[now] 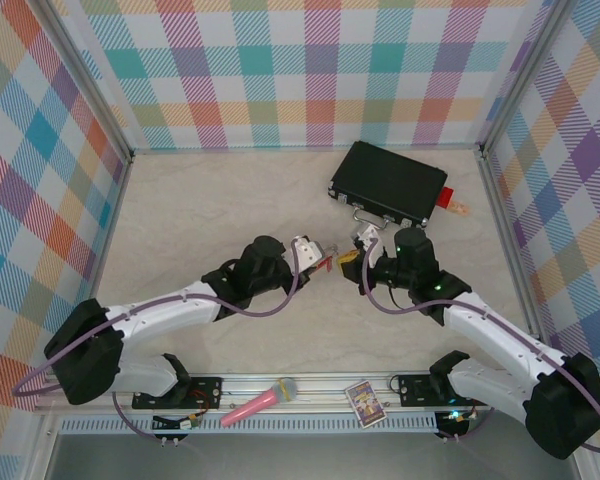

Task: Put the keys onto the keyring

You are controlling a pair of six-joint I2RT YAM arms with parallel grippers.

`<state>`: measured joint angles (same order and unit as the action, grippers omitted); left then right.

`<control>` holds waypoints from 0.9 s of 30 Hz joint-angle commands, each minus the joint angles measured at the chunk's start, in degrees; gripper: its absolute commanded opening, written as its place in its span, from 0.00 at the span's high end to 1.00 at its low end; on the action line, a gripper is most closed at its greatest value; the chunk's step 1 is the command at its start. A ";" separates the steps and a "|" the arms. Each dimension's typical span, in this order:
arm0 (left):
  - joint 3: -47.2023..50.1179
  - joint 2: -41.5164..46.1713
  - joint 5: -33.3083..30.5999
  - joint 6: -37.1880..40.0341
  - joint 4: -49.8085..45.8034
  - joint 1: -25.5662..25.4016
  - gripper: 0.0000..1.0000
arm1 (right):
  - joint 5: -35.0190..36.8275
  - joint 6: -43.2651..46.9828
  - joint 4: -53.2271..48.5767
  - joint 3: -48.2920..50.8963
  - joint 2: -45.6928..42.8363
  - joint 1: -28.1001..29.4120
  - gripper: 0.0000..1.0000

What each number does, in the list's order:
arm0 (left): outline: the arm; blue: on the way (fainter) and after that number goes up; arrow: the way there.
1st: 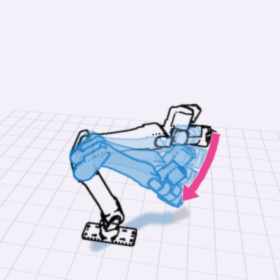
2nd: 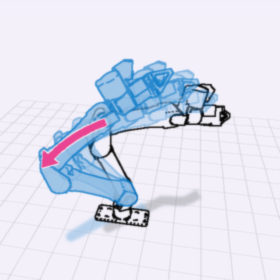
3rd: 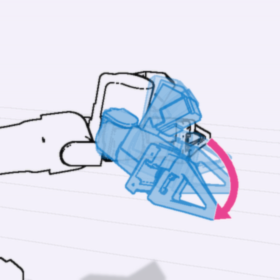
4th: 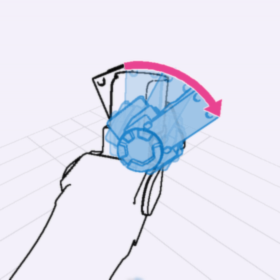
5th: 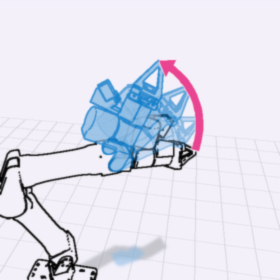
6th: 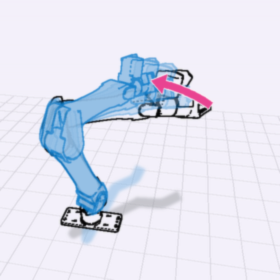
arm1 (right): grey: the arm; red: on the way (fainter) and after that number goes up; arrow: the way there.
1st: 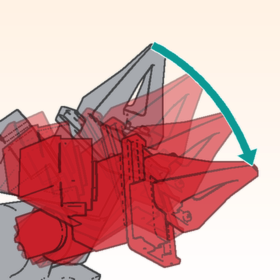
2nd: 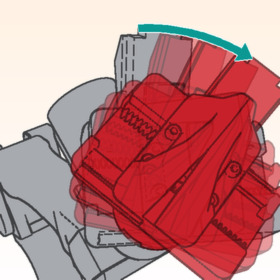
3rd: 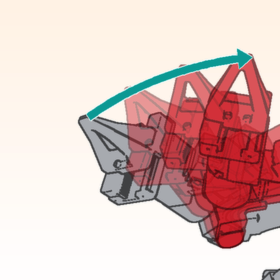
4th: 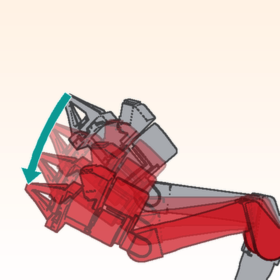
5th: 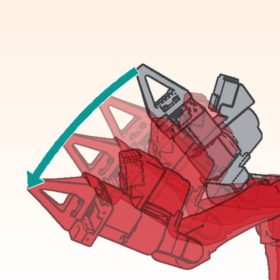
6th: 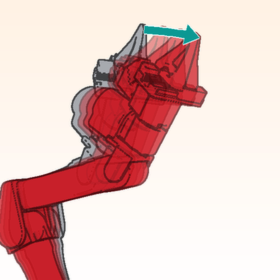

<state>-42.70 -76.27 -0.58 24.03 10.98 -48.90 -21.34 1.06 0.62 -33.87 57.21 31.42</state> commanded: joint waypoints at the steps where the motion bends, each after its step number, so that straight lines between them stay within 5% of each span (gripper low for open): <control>1: -0.64 -2.95 -8.43 2.89 2.88 -0.36 1.00 | 2.67 -2.04 0.05 1.44 0.74 -0.33 1.00; 3: -0.54 -4.50 -9.18 3.13 3.98 -0.83 1.00 | 2.58 -2.84 1.83 2.51 1.61 -0.39 0.99; 5: -0.30 -5.75 -9.66 3.52 5.50 -1.23 1.00 | 3.44 -4.18 4.12 3.70 2.28 -0.39 0.82; 8: -1.53 -7.84 -12.15 5.21 4.66 -1.84 1.00 | 5.38 -4.83 5.19 4.70 2.32 -0.37 0.81; 11: -2.92 -9.35 -14.24 6.91 3.95 -2.55 1.00 | 10.05 -6.39 5.54 6.18 0.56 -0.48 0.67; 16: -6.78 -13.42 -17.12 9.11 1.79 -5.23 1.00 | 24.65 -11.12 4.59 9.69 -6.35 -0.57 0.56; 20: -10.21 -18.42 -21.08 11.08 1.04 -8.12 1.00 | 39.19 -15.02 0.04 12.24 -14.26 -1.49 0.35; 22: -11.57 -20.13 -20.65 10.83 0.55 -8.78 1.00 | 42.71 -16.24 -2.42 13.23 -18.03 -2.26 0.35; 27: -12.65 -24.51 -23.17 10.41 1.84 -9.08 1.00 | 47.97 -17.25 -6.24 15.79 -27.71 -2.92 0.14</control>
<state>-54.19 -99.13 -20.18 33.69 12.36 -57.69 20.12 -14.46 -2.46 -19.53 33.06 28.73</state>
